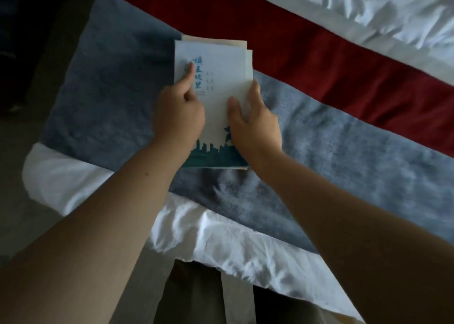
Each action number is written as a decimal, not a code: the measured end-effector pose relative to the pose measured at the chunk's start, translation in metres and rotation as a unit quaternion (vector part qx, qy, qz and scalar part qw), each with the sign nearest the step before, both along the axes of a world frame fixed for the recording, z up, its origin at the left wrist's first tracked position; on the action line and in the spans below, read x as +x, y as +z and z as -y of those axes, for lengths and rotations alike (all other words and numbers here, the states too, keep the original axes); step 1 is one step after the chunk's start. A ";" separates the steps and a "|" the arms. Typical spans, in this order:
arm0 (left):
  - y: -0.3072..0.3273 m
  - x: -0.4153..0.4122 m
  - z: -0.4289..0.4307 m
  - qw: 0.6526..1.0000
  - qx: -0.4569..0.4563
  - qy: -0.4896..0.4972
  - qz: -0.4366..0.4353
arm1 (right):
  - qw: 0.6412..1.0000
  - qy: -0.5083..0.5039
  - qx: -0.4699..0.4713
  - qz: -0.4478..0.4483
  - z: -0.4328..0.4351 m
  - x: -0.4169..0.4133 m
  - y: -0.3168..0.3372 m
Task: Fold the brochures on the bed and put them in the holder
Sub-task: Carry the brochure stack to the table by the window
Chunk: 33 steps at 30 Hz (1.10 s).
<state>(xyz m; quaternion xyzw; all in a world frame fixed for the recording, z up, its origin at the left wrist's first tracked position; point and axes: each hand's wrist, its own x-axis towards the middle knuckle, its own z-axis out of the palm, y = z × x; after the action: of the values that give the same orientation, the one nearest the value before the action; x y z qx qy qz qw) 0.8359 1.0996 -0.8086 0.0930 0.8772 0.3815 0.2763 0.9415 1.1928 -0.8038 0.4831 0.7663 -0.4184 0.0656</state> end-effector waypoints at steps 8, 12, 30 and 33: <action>0.108 -0.032 -0.095 0.973 -0.069 -0.177 -0.131 | 0.994 -0.065 0.039 -0.084 -0.086 -0.009 0.094; 0.187 -0.026 -0.124 0.957 -0.076 -0.219 -0.175 | 0.991 -0.064 0.053 -0.108 -0.119 -0.001 0.172; 0.638 0.041 -0.230 0.942 0.096 -0.228 -0.226 | 0.969 -0.095 0.114 -0.198 -0.233 0.086 0.639; 0.684 0.066 -0.237 0.942 0.126 -0.221 -0.220 | 0.967 -0.105 0.109 -0.206 -0.239 0.114 0.684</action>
<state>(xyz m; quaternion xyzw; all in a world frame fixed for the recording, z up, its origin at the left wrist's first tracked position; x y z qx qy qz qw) 0.9021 1.3366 -0.1246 0.3998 0.8185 0.3881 0.1399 1.0555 1.4318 -0.1202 0.4684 0.7491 -0.4276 -0.1914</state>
